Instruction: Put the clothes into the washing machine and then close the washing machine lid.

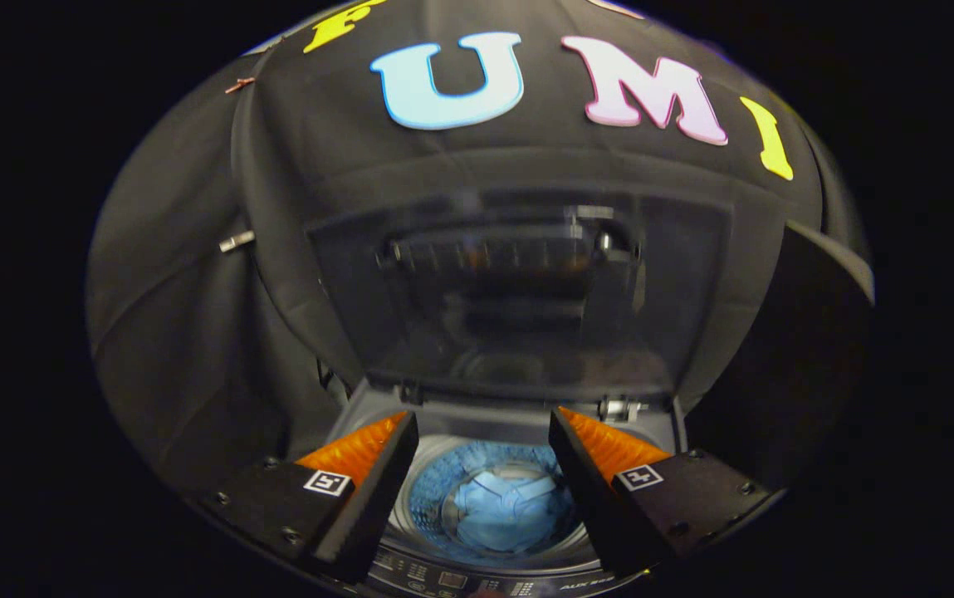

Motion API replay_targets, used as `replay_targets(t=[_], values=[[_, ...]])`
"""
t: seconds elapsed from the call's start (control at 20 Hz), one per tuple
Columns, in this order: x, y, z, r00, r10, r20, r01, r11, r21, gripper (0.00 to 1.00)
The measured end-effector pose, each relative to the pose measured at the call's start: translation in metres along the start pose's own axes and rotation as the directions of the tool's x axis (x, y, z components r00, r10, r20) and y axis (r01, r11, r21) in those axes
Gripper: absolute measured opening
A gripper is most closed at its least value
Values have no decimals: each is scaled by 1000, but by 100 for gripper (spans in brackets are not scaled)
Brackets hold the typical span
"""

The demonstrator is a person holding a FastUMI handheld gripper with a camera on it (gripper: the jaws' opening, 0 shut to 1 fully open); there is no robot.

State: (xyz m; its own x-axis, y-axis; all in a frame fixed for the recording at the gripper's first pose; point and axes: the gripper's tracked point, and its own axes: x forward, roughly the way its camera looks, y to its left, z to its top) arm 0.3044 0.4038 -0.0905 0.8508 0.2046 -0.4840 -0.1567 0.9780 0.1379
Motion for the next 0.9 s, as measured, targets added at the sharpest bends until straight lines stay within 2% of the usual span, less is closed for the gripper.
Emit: replay_targets(t=[0.1, 0.3, 0.45, 0.75, 0.9], values=[[-6, 1, 41, 998, -3, 65, 4, 1000, -15, 100], [-8, 0, 104, 991, -8, 131, 4, 1000, 26, 100], [8, 0, 133, 990, -28, 140, 25, 999, 23, 100], [54, -3, 150, 992, -74, 102, 73, 997, 14, 100], [65, -7, 145, 993, -94, 66, 93, 996, 13, 100]])
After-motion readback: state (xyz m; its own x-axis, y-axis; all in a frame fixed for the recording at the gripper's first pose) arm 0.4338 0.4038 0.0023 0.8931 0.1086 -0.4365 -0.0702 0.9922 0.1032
